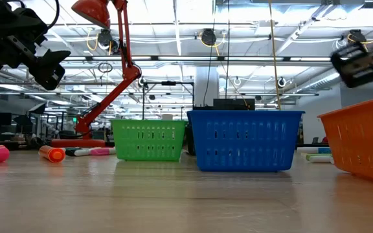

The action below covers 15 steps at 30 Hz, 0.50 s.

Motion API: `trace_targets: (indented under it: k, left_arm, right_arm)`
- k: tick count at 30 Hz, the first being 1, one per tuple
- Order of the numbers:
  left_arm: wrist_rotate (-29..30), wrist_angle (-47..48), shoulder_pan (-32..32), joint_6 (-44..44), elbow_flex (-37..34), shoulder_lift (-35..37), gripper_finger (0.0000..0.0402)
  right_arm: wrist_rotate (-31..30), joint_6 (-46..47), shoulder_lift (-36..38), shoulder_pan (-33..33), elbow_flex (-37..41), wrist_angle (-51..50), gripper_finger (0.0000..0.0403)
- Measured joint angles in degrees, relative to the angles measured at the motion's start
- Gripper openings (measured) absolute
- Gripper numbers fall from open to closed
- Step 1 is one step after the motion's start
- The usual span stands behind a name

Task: Pick & Place Markers
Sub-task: Adjust the orange basket on the table

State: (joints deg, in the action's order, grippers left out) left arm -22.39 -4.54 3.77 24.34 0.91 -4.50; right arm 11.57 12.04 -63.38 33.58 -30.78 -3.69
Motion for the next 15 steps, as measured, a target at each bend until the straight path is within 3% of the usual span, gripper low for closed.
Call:
trace_targets:
  k: [5, 15]
  left_arm:
    - [0.01, 0.0, 0.0, -0.02, 0.0, -0.02, 0.0274]
    - [0.0, -0.01, 0.0, -0.02, 0.0, -0.01, 0.0274]
  right_arm:
    - [-2.68, 10.09, 1.75, 4.8, -1.03, -13.35, 0.0003]
    - [-16.17, 13.79, 1.29, 6.18, 2.84, -14.78, 0.0001]
